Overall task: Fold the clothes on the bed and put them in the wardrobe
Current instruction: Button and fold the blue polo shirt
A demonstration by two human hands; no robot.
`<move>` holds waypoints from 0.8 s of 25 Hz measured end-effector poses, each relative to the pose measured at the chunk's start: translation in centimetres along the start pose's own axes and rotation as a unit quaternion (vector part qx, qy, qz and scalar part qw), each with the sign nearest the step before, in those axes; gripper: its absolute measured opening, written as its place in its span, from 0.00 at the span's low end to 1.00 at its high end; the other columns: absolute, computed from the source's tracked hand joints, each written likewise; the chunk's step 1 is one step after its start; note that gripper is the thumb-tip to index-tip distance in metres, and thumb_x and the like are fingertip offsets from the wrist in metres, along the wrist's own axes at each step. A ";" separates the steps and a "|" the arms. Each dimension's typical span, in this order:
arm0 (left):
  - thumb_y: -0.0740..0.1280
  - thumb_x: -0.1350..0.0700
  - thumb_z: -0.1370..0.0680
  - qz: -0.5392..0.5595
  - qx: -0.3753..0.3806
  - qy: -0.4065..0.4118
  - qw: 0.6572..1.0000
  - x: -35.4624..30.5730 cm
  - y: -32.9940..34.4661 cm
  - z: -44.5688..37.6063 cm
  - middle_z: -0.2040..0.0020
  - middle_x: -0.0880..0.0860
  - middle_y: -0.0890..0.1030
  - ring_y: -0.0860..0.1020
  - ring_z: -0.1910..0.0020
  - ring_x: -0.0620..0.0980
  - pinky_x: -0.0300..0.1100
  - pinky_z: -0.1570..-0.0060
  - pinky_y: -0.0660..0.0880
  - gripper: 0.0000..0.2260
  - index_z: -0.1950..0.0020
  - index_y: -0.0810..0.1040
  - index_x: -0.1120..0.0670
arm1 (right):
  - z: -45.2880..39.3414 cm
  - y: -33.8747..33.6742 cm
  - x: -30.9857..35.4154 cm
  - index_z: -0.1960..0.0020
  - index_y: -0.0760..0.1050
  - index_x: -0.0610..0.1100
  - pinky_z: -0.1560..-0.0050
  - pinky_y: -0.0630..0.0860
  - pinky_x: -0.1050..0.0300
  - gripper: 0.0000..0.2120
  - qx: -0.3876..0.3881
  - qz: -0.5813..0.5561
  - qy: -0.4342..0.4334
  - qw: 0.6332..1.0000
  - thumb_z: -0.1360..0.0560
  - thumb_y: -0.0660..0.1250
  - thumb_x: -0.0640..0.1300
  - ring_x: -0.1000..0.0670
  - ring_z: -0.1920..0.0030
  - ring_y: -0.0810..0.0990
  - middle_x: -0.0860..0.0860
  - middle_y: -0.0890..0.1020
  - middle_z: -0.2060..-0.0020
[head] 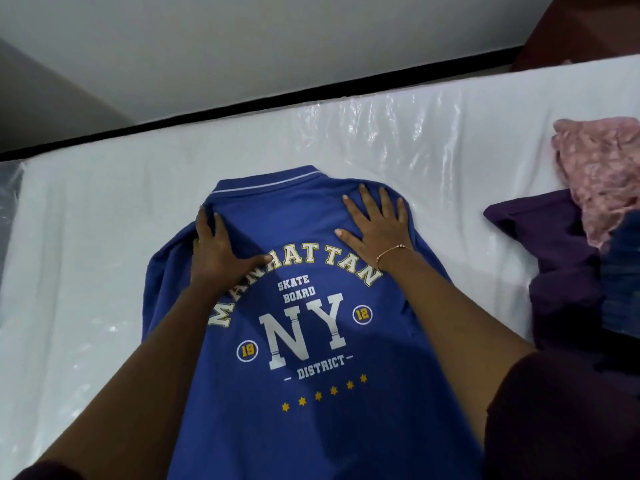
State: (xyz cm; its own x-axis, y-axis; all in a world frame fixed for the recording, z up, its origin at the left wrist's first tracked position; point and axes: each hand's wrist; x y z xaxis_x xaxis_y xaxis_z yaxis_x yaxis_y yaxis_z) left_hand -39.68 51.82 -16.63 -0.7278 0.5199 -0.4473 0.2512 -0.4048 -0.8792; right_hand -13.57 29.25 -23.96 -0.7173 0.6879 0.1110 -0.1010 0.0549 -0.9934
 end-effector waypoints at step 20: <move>0.57 0.38 0.15 0.609 0.277 -0.113 0.734 -23.2 6.3 17.3 0.35 0.53 0.84 0.83 0.38 0.55 0.53 0.38 0.79 0.23 0.28 0.75 0.51 | 10.8 -13.6 -3.8 0.26 0.88 0.42 0.33 0.95 0.35 0.16 -0.128 -0.239 0.311 0.911 0.09 0.67 0.37 0.31 0.36 0.89 0.37 0.89 0.32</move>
State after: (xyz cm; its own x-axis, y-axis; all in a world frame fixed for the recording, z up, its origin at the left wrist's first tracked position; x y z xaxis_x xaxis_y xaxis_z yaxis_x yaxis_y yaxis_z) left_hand -32.24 24.25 -8.95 -0.2809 -0.5956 -0.7525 0.5521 -0.7417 0.3810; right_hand -16.90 18.02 -10.56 -0.0958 0.8138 0.5731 -0.0787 0.5678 -0.8194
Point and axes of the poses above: each hand's wrist, its own z-axis away from the middle knuckle, its own y-axis out of the palm, x = y × z
